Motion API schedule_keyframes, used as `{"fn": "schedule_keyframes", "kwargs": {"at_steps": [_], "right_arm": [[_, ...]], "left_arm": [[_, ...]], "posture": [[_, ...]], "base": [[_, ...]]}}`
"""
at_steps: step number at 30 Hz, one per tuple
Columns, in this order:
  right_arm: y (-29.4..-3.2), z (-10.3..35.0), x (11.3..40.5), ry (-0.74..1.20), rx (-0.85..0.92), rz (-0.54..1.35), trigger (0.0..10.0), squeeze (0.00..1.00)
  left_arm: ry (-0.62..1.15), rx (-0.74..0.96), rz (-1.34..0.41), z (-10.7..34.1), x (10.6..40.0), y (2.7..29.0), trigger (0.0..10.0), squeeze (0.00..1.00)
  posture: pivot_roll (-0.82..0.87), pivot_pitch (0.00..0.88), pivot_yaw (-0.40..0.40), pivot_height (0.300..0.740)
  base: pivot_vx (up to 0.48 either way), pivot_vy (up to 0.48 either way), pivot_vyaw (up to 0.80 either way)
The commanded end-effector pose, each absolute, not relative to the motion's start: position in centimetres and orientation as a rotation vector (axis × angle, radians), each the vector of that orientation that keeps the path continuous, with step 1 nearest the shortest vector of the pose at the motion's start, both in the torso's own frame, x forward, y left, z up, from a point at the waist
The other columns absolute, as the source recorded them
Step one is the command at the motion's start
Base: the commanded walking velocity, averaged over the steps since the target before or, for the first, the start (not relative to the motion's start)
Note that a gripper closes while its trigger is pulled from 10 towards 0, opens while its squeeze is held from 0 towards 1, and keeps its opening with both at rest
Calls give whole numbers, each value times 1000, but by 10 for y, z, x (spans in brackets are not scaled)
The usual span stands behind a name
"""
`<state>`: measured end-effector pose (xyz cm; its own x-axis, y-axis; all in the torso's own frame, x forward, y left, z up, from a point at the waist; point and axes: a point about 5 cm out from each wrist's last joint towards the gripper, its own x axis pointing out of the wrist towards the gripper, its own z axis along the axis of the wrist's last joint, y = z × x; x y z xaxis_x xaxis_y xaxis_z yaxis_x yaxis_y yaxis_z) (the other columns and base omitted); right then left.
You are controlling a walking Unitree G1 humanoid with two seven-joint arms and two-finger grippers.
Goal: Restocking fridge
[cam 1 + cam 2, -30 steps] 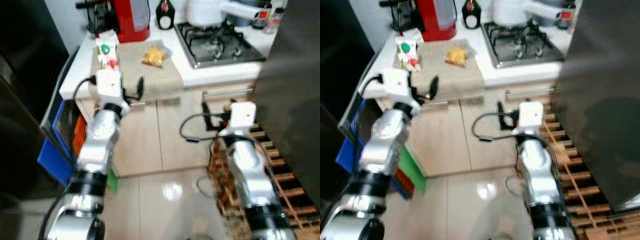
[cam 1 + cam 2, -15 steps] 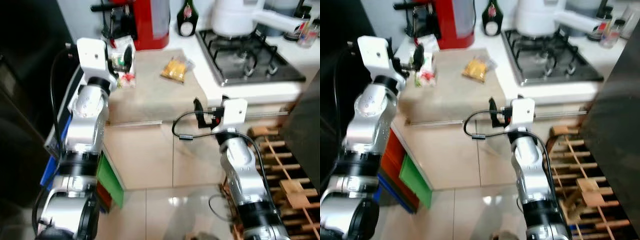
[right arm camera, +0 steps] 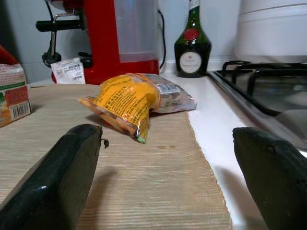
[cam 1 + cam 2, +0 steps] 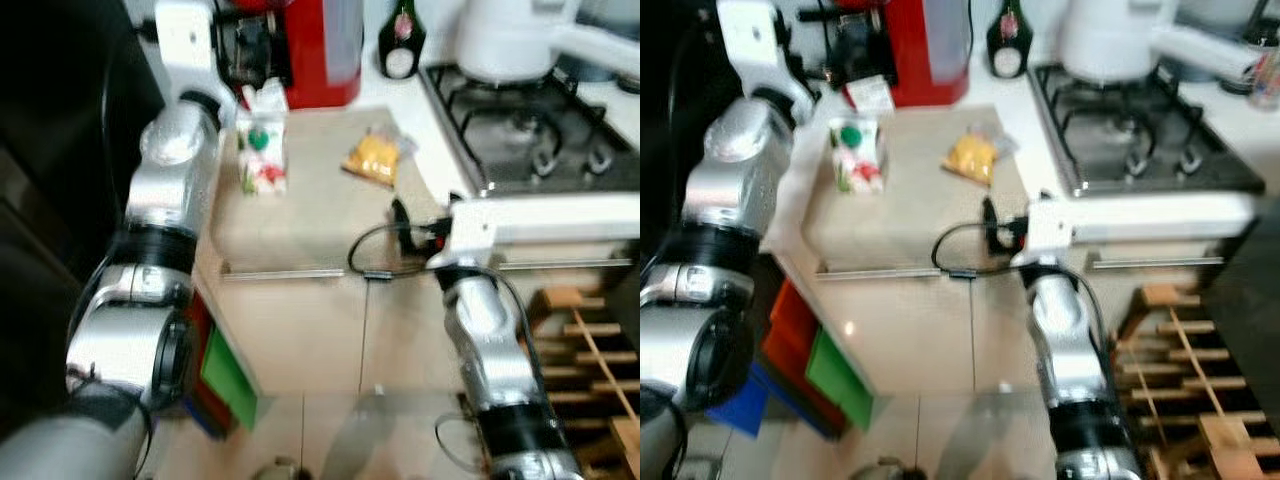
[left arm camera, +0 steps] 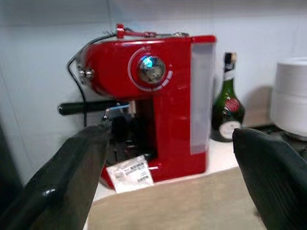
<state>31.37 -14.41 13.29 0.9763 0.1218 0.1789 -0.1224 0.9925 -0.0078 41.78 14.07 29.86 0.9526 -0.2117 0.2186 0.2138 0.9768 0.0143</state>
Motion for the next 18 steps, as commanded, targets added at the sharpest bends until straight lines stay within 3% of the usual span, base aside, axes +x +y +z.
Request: {"fn": "schedule_keyframes", "kwargs": {"at_steps": [1, 5, 18], "right_arm": [[-139, 137, 311, -203, 7, 129, 10000, 0], [-140, 134, 307, -196, 9, 116, 10000, 0], [-144, 131, 301, -175, -6, 97, 10000, 0]], "left_arm": [[-158, -8, -238, 296, 421, 143, 10000, 0], [-85, -80, -314, 291, 424, 130, 10000, 0], [113, 9, -281, 235, 424, 119, 10000, 0]], "posture": [[-114, 0, 122, 740], [-129, 0, 132, 740], [-148, 0, 133, 740]], "base": [[0, 0, 0], [0, 0, 0], [0, 0, 0]]}}
